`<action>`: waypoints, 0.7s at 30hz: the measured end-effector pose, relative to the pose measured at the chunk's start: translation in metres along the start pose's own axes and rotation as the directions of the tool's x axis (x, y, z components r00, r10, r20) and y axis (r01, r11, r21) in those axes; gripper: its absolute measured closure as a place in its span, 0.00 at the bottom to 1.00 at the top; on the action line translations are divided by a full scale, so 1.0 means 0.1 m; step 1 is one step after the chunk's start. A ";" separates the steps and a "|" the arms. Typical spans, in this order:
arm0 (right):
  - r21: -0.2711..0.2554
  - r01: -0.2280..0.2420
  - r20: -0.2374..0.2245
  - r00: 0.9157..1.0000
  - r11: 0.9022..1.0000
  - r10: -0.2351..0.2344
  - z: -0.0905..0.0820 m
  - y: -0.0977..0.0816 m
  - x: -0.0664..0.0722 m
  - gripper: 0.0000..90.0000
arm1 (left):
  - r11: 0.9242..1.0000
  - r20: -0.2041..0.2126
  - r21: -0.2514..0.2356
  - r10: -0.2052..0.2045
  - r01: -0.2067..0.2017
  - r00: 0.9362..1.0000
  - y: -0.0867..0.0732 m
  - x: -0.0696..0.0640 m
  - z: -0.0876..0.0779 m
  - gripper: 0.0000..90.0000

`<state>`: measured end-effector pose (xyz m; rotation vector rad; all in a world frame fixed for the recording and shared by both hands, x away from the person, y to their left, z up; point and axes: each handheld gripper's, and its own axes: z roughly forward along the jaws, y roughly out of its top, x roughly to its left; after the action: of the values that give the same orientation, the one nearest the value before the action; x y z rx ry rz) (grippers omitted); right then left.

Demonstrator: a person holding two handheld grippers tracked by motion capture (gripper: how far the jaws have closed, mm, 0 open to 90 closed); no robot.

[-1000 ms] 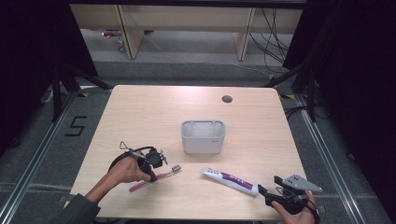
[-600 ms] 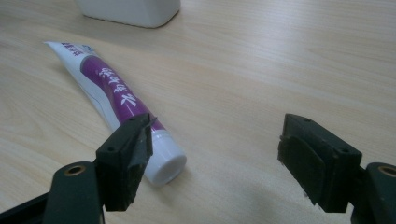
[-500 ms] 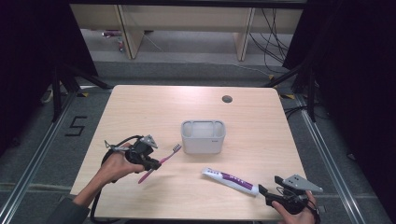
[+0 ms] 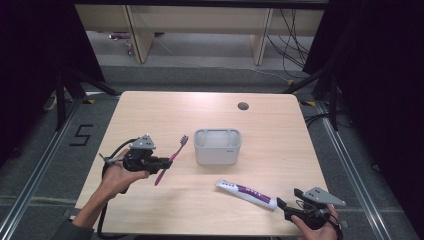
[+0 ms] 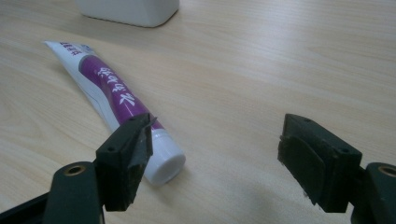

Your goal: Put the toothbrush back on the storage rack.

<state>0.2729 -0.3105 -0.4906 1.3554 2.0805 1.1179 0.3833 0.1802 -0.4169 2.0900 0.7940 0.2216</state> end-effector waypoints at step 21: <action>-0.002 0.002 0.001 1.000 1.000 -0.002 0.00 -0.01 -0.01 0.29 | 0.974 -0.014 -0.224 -0.032 0.028 0.999 0.25 -0.05 0.05 0.92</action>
<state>0.2732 -0.3111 -0.4913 1.3527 2.0790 1.1173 0.3926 0.1631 -0.4002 1.8648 0.7739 0.2995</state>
